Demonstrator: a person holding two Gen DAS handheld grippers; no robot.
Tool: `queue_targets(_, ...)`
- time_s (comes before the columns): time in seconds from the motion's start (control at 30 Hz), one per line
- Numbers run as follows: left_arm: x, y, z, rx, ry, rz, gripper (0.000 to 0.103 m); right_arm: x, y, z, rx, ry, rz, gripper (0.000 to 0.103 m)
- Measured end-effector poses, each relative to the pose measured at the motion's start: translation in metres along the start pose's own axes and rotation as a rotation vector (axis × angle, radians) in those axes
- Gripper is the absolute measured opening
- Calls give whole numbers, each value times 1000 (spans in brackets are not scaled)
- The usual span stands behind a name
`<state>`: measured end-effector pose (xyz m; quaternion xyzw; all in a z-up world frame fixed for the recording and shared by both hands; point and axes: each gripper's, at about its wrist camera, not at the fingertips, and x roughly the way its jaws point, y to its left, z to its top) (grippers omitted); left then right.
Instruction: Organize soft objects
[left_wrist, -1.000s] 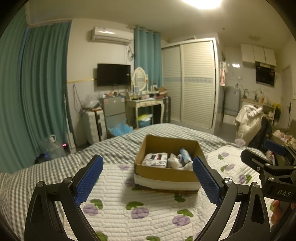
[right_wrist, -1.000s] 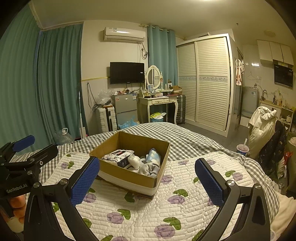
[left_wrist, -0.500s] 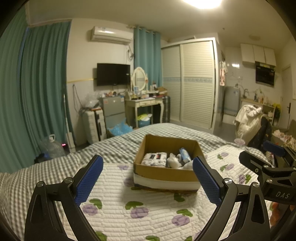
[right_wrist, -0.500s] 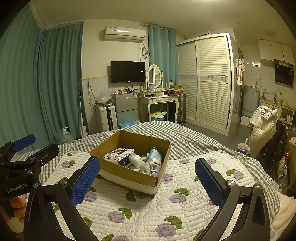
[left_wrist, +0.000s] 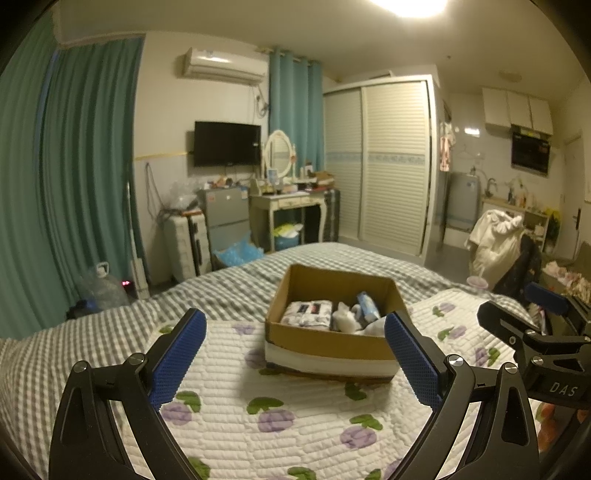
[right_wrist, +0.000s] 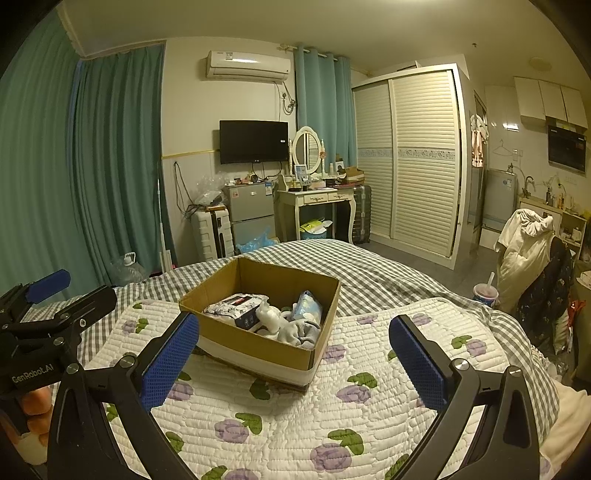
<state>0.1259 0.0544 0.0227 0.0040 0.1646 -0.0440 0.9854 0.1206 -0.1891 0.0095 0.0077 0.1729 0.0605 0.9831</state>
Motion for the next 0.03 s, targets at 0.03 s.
queue_targets(0.03,0,0,0,3,-1,3,99,0,0,0,0,0,1,103)
